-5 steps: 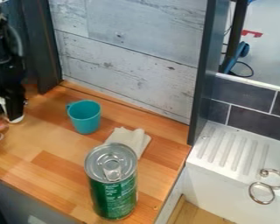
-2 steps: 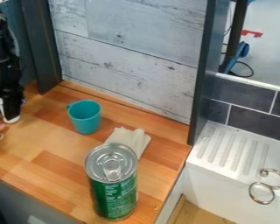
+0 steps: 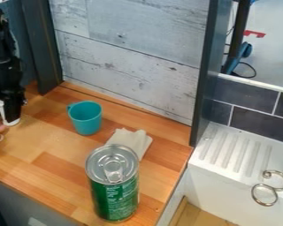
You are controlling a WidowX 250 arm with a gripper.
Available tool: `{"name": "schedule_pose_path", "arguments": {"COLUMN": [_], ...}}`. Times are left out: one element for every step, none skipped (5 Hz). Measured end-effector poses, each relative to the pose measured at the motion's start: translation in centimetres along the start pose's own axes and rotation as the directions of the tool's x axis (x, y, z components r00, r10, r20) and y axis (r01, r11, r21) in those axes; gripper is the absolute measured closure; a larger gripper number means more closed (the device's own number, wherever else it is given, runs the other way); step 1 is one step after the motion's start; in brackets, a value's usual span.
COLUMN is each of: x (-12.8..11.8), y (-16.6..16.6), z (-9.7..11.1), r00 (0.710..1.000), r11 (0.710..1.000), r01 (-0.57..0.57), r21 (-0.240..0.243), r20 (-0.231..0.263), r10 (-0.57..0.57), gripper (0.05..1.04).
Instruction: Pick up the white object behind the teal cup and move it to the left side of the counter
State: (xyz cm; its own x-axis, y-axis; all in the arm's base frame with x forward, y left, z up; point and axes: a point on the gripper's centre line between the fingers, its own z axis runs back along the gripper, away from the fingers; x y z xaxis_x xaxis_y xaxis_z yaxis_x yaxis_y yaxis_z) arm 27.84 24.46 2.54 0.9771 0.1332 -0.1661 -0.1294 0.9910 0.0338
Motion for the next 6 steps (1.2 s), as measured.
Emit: {"name": "schedule_pose_path", "arguments": {"x": [0.1, -0.1, -0.5, -1.8, -4.0, -6.6], "y": [-0.3, -0.5, -0.2, -1.5, -6.0, -10.1], "z": [-0.2, 0.1, 4.5, 5.8, 7.5, 7.8], "r00": [1.000, 1.000, 0.991, 0.989, 0.995, 0.986], "r11": [1.000, 1.000, 0.996, 0.992, 0.992, 0.986], "r01": [0.010, -0.018, -0.081, -0.108, 0.003, 0.140], "r21": [-0.014, -0.018, 0.034, 0.064, 0.125, 0.095], "r20": [0.011, 0.009, 0.112, 0.107, 0.099, 0.072], "r10": [-0.010, 0.018, 0.077, 0.101, -0.016, -0.147], "gripper": [0.382, 0.127, 0.077, 0.083, 0.083, 0.083]}}
